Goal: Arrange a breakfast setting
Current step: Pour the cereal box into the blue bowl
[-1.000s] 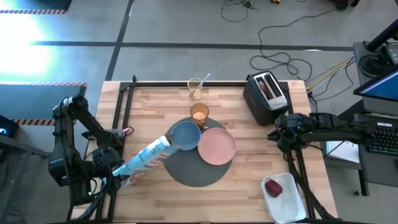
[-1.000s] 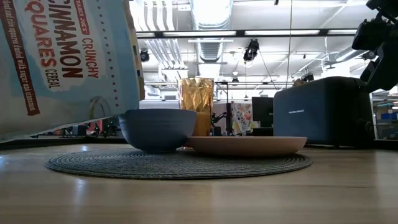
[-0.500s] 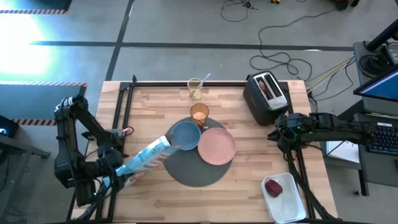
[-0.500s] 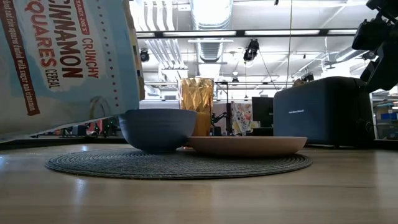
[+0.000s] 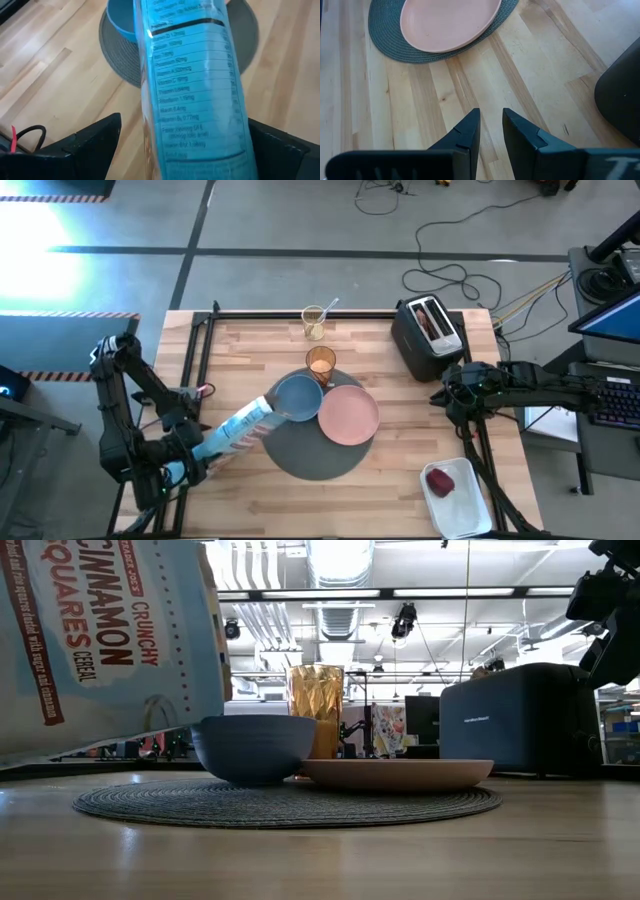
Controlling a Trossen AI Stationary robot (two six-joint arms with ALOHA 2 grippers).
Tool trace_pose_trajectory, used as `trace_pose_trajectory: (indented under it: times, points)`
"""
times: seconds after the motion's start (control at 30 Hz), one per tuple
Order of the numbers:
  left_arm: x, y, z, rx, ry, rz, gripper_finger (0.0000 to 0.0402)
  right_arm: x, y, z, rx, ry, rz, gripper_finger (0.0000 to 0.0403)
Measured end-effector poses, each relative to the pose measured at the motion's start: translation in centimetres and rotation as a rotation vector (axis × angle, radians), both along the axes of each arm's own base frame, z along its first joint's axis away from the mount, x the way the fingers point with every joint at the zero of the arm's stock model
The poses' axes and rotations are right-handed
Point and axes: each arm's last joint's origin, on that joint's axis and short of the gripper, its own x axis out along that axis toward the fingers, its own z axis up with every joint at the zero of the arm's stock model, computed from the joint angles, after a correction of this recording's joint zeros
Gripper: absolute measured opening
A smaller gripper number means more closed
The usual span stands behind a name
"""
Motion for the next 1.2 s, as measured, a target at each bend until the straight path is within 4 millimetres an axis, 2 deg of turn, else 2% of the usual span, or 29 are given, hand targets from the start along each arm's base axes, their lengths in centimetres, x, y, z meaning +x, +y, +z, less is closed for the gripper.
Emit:
trace_pose_trajectory:
  times: [0.13, 0.27, 0.63, 0.77, 0.9, 1.03, 1.2]
  points:
    - [0.3, 0.2, -0.6, 0.007, 0.005, 0.017, 0.0337, 0.0, 0.0, 0.0, 0.0, 0.0, 0.0, 0.0073]
    - [0.3, 0.1, -0.5, 0.01, 0.008, 0.008, 0.0299, 0.0, 0.0, 0.0, 0.0, 0.0, 0.0, 0.0073]
    - [0.3, 0.1, -0.5, 0.0, 0.011, 0.007, 0.0127, 0.0, 0.0, 0.0, 0.0, 0.0, 0.0, 0.0073]
    - [0.3, 0.0, -0.5, -0.001, 0.011, 0.003, 0.008, 0.0, 0.0, 0.0, 0.0, 0.0, 0.0, 0.0073]
    - [0.3, 0.0, -0.5, 0.011, 0.016, -0.012, 0.0058, 0.0, 0.0, 0.0, 0.0, 0.0, 0.0, 0.0073]
    - [0.4, 0.0, -0.2, 0.008, 0.015, -0.018, 0.0053, 0.0, 0.0, 0.0, 0.0, 0.0, 0.0, 0.0073]
    - [0.5, -0.1, 2.2, -0.017, -0.023, -0.042, 0.0053, 0.0, 0.0, 0.0, 0.0, 0.0, 0.0, 0.0073]
